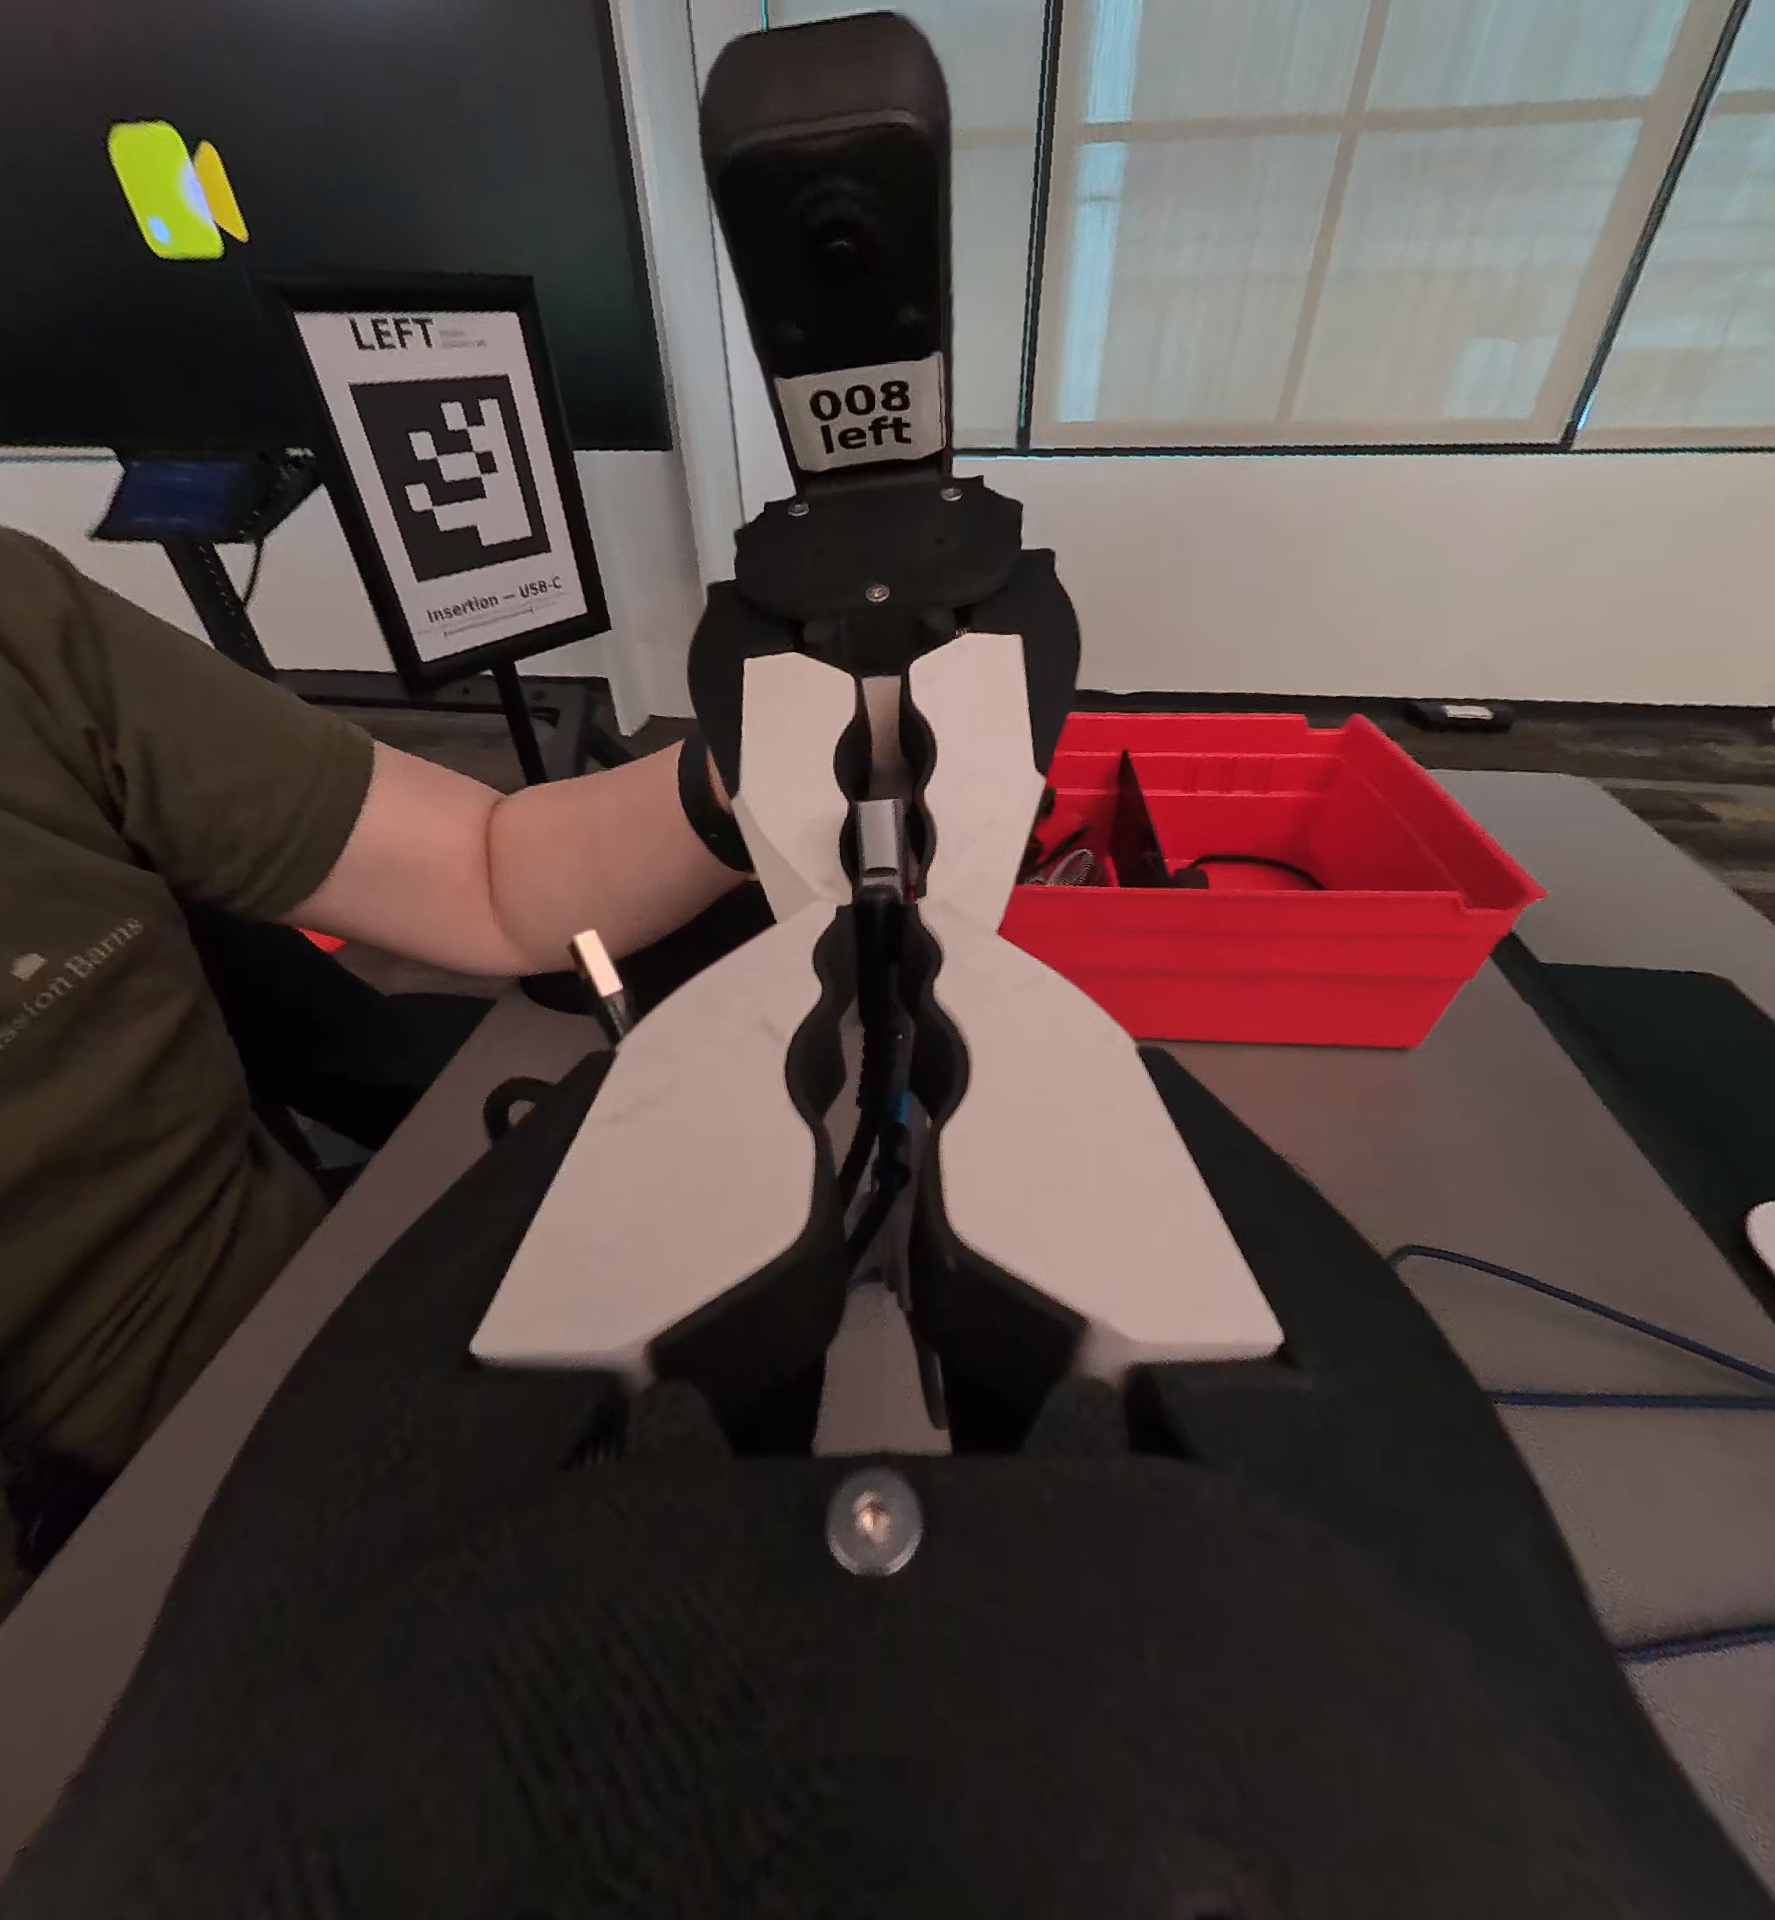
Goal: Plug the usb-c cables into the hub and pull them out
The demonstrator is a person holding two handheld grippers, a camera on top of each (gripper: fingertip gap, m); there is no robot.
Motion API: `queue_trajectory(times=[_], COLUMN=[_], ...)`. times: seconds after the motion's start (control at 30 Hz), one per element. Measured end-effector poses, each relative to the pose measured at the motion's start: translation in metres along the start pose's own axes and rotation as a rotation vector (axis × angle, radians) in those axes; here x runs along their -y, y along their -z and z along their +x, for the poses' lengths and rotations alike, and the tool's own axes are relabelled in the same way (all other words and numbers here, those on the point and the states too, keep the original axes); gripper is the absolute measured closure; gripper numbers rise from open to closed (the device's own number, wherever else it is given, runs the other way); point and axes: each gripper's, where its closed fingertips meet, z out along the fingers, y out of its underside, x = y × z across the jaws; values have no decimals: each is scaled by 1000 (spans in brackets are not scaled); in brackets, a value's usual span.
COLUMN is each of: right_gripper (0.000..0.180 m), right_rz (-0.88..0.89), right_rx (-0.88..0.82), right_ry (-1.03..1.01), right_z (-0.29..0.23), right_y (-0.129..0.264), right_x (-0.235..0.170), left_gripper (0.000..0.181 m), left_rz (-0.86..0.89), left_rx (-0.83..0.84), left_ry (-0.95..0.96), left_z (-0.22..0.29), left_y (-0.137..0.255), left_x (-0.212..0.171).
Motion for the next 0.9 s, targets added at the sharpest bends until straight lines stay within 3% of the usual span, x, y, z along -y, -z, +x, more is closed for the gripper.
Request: queue_trajectory(times=[0.13,0.27,0.53,0.9], right_gripper=[172,172,172,172], right_rz=[-81,24,127,193], right_rx=[52,59,71,106], right_ry=[-38,-83,-187,-353], right_z=[-6,-3,3,10], right_y=[1,4,5,2], right_x=[-10,5,17,19], left_gripper=[171,171,172,172], left_rz=[-59,80,194,222], left_rx=[-67,-71,-64,-120], left_ry=[24,96,155,272], left_z=[8,4,-4,-9], left_y=[-3,5,23,27], left_x=[-8,11,25,25])
